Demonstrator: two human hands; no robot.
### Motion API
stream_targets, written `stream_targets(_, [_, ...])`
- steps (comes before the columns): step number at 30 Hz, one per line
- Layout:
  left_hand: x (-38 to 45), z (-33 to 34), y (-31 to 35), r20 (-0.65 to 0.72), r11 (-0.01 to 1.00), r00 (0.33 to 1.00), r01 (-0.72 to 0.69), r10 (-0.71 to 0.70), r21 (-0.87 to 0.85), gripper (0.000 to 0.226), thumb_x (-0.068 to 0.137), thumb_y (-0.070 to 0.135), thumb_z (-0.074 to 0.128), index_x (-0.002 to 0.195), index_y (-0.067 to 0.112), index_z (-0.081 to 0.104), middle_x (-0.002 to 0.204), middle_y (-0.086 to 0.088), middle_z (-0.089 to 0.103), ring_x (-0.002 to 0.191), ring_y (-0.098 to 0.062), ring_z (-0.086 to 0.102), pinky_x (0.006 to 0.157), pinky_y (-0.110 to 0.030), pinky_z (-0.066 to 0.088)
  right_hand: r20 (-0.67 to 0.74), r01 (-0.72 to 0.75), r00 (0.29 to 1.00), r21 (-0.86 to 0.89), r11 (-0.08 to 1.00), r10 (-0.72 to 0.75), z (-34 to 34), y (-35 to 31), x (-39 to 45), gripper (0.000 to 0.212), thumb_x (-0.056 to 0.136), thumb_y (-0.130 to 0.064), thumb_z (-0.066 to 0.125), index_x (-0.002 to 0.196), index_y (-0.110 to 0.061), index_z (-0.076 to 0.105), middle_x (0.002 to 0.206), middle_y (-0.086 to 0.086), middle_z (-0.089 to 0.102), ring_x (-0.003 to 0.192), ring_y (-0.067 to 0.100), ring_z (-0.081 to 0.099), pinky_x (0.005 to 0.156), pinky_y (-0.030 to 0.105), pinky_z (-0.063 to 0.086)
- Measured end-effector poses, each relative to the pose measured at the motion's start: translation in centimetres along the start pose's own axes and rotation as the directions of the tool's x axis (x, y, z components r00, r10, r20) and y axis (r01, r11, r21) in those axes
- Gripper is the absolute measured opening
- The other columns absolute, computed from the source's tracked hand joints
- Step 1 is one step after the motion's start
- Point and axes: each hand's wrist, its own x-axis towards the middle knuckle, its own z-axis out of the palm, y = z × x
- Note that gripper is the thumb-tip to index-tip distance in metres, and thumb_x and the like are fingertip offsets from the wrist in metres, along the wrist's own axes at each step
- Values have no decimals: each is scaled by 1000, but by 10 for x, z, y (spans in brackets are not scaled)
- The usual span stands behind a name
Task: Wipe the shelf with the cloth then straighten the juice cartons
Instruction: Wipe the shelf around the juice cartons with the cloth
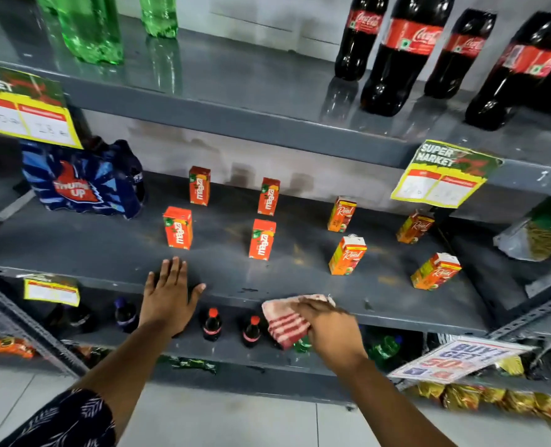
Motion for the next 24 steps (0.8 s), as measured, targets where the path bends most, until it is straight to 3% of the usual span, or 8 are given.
stream_targets(5, [9,-2,60,4,997,1000,-6,6,-80,75,94,56,21,149,8,6,159,-8,2,145,-21,-6,117,-43,-3,-45,-82,996,-45,996,80,-18,16,44,67,45,-4,78,107,-29,72,106,-1,72,86,19,71,51,25,53])
stream_targets(8, [11,4,84,70,995,997,28,-22,-100,76,94,56,22,149,9,2,159,-8,-4,145,-21,-10,115,-42,-6,88,12,996,-121,993,-2,2,9,64,61,80,-2,54,137,-23,50,135,9,55,119,30,55,89,38,48])
stream_targets(10, [9,12,87,99,998,995,33,-27,-59,77,94,57,22,149,9,0,159,-8,-6,144,-22,-12,117,-43,-5,147,-4,989,-105,994,20,24,8,57,65,86,0,45,146,-22,36,145,13,43,132,33,41,100,44,40])
stream_targets(13, [7,18,83,79,1000,997,12,-11,-16,77,93,58,21,149,9,0,159,-7,-5,145,-22,-11,117,-43,-3,60,100,994,-98,990,-94,39,9,33,60,65,-10,64,122,-29,64,115,3,68,105,24,65,74,31,54])
stream_targets(16, [7,18,83,63,1000,998,0,1,-14,77,93,58,21,150,9,3,160,-8,-1,145,-23,-8,116,-43,-2,131,154,980,-41,987,-148,28,23,-4,46,51,-30,70,95,-41,72,89,-17,72,75,7,70,52,15,49])
stream_targets(18, [6,19,83,43,1000,999,3,-2,-12,77,93,58,21,149,8,5,160,-8,1,145,-24,-6,116,-44,-1,90,97,991,25,995,-99,13,42,-23,57,46,-31,76,100,-43,69,96,-22,71,77,4,69,52,15,49])
stream_targets(21, [4,18,88,45,1000,999,26,-26,-10,76,93,56,21,149,8,5,160,-8,0,145,-24,-8,116,-46,-3,-48,-47,998,7,999,48,-8,75,-19,68,46,-13,78,109,-37,69,109,-10,71,86,15,70,56,26,56])
stream_targets(24, [0,16,102,5,998,998,57,-57,-41,76,93,55,21,148,5,7,159,-12,0,145,-25,-9,115,-49,-3,9,-186,982,-99,977,188,-16,92,-1,68,48,-4,81,110,-29,71,111,0,71,90,24,71,60,32,57])
